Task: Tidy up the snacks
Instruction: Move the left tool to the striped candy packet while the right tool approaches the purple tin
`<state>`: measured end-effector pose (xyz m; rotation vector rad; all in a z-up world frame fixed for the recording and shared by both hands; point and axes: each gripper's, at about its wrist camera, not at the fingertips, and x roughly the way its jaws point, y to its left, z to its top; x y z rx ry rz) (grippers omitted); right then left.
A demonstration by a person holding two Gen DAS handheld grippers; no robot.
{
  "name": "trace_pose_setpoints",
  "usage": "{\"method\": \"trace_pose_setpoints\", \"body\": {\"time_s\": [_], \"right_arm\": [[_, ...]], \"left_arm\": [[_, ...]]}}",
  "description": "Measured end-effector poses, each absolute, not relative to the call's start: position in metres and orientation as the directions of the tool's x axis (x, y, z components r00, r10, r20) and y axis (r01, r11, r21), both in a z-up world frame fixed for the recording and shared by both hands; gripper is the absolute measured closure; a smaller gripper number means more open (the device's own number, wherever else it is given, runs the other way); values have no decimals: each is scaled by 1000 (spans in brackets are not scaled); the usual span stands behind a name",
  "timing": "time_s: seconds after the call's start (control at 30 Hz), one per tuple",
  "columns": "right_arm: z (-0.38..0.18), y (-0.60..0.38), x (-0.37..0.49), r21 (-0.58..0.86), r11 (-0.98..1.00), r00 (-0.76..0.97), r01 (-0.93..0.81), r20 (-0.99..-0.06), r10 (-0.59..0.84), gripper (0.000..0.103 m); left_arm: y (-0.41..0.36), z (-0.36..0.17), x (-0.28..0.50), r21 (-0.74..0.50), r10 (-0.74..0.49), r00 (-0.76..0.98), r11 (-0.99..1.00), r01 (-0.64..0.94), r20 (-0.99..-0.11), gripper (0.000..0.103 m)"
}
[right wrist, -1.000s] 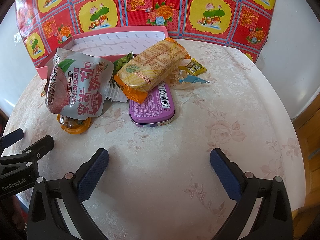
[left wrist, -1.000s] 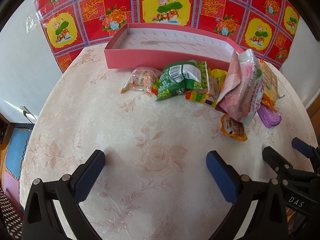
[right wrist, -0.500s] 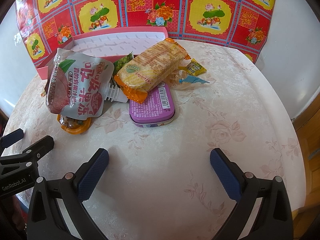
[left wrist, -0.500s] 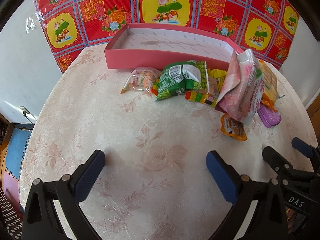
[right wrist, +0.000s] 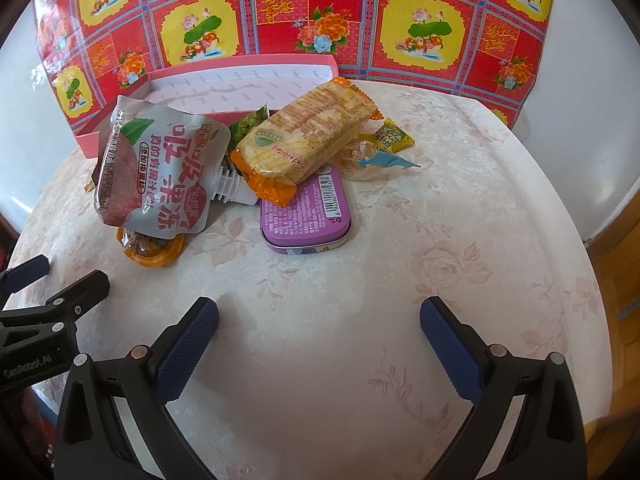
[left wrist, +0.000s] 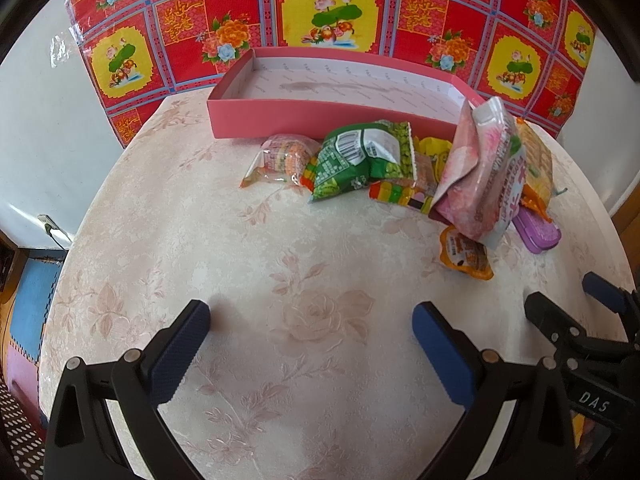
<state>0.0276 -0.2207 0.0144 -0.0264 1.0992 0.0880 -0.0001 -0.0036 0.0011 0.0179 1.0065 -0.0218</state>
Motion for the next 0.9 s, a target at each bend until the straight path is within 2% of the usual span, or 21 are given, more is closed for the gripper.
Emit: {"method": "trace_pose_setpoints", "body": {"time_s": [0.2,0.37,0.9], "right_arm": [[17,-229,32,51,994,458,-93,-885,88,12],[20,-237,37,93,993,466,-73,-877,116,14],[20,-235,56,128,985,472,-116,-865,168,22]], "left_arm": [[-3,7,2,1,-17,537,999,32,-844,5],[6,9,5,-26,-36,545,999,26,-837,12],[35,22,41,-35,1,586,998,-51,-810,22]]}}
